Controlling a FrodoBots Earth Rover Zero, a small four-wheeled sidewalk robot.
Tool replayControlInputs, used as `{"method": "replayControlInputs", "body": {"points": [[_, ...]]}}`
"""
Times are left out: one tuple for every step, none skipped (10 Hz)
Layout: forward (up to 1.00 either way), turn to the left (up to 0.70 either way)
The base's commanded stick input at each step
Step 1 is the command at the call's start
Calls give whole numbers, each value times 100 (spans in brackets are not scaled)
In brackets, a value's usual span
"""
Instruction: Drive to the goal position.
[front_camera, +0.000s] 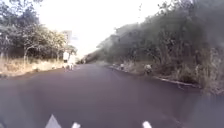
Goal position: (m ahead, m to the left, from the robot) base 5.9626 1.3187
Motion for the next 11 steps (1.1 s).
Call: {"method": "replayControlInputs", "body": {"points": [[85,0],[85,0],[85,0],[85,0],[85,0],[85,0],[85,0],[85,0],[85,0],[85,0],[85,0]]}}
